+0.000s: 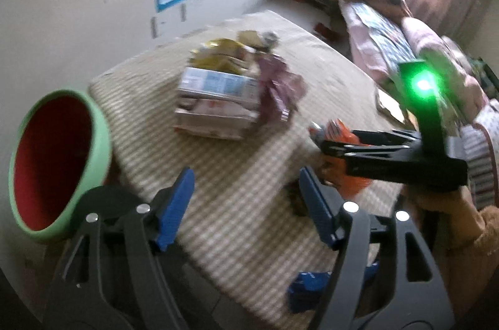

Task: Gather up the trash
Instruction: 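Grasp the orange plastic bag with the right gripper, then grasp the dark brown wrapper with the left gripper while the right holds the orange bag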

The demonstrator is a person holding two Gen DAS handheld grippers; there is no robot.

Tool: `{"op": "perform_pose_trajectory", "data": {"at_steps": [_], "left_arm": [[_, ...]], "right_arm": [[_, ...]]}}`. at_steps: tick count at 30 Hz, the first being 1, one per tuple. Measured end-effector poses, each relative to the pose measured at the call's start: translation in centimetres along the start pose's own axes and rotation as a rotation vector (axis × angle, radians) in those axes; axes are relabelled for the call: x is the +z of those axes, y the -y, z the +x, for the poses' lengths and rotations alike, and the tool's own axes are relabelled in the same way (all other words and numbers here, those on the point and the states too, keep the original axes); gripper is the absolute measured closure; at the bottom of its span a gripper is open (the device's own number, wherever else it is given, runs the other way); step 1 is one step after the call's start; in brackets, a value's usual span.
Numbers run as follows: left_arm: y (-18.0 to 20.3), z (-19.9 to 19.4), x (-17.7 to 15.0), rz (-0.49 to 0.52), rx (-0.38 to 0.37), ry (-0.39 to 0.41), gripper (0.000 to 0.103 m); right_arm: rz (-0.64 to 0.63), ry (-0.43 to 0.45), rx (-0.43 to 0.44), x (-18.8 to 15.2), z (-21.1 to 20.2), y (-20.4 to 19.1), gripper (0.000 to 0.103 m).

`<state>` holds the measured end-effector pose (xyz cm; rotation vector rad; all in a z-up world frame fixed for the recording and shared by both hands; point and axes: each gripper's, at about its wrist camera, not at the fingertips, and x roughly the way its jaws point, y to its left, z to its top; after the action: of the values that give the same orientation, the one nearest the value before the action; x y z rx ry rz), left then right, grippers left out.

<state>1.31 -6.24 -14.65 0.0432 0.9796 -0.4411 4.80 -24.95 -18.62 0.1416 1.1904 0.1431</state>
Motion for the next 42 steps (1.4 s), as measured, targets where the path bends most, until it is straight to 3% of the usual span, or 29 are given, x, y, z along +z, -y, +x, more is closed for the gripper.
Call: {"op": "perform_pose_trajectory", "data": {"at_steps": [1, 2, 4, 8, 13, 20, 23, 25, 34, 42], "left_arm": [[0.4, 0.2, 0.0, 0.013, -0.007, -0.007, 0.036], [1.0, 0.6, 0.0, 0.033, -0.017, -0.019, 0.035], [1.9, 1.4, -0.1, 0.063, -0.034, -0.041, 0.035], [3.4, 3.2, -0.3, 0.104, -0.065, -0.084, 0.035], [5.3, 6.3, -0.6, 0.175, -0.073, -0.131, 0.035], [7.2, 9.7, -1.5, 0.303, -0.066, -0.192, 0.035], [7.0, 10.8, -1.3, 0.266, -0.092, -0.209, 0.036], [6.7, 10.9, -1.1, 0.241, -0.125, -0.208, 0.043], [5.5, 9.5, -1.1, 0.206, -0.119, -0.187, 0.057], [2.8, 8.7, -1.2, 0.09, -0.109, -0.227, 0.057]], "right_arm": [[0.002, -0.016, -0.006, -0.2, 0.4, 0.1, 0.037], [0.009, -0.025, -0.006, -0.3, 0.5, 0.2, 0.046], [0.035, -0.023, 0.016, -0.6, 0.5, 0.6, 0.046], [0.125, 0.067, 0.055, -0.7, -1.2, 2.2, 0.047], [0.223, 0.159, 0.023, -1.0, -3.1, 4.4, 0.047], [0.277, 0.157, 0.025, -1.4, -3.5, 5.4, 0.047], [0.271, 0.153, 0.026, -1.2, -3.2, 5.4, 0.046], [0.275, 0.15, 0.029, -1.2, -3.1, 5.5, 0.046], [0.27, 0.136, 0.043, -1.0, -2.2, 5.2, 0.046], [0.275, 0.128, 0.051, -1.1, -1.9, 5.2, 0.046]]}}
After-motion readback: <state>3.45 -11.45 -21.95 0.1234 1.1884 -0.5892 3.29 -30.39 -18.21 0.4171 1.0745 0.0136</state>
